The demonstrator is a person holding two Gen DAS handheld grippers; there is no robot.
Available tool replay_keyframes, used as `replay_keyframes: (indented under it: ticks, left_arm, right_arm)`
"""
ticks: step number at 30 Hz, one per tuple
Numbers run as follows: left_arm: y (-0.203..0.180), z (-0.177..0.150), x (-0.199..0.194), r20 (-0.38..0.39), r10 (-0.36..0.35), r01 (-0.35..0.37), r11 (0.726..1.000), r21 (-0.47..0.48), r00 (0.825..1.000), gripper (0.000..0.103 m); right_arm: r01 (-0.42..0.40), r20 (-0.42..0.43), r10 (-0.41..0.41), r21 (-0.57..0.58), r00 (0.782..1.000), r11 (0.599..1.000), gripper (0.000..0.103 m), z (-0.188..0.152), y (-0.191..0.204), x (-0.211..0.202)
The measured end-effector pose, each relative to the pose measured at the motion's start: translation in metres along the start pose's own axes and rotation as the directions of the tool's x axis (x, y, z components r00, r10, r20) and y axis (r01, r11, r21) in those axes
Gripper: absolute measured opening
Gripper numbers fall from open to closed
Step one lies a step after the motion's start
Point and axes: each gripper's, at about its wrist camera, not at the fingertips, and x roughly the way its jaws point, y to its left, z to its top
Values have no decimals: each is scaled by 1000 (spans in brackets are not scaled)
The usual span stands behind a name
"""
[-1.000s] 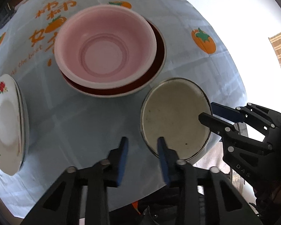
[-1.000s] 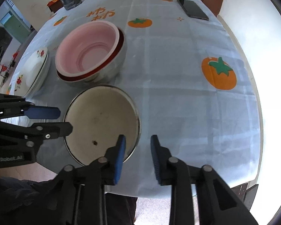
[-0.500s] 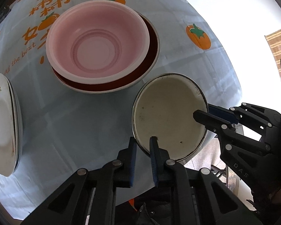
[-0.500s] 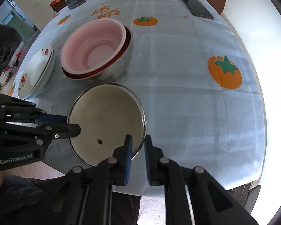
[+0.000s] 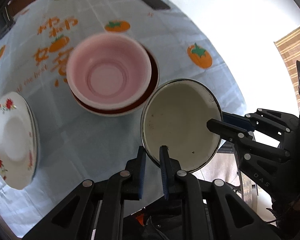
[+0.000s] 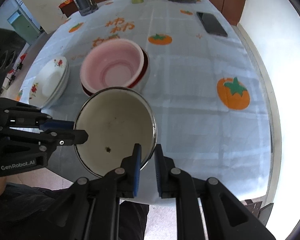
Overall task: Organize plates and bowls
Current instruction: 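Lift the cream enamel bowl with both tools over the nested bowls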
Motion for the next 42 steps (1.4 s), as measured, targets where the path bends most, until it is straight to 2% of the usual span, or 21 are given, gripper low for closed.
replay_keyframes:
  ticks: [7,12,42]
  left_arm:
    - [7,7,-27,57,7,-6,1000,-18,998,15]
    - [14,16,-33,75,20,-17,999,-47,997,14]
    - [47,45,-42,85,78,-69,992,-103,993,13]
  right_arm:
    - [5,57,-4,-28,998,1000,13,18,7,-23]
    - [0,77,2,-37,997,999,13,30,13,-23]
    - [-20,99,28,-84,995,996,14,77,27,-5]
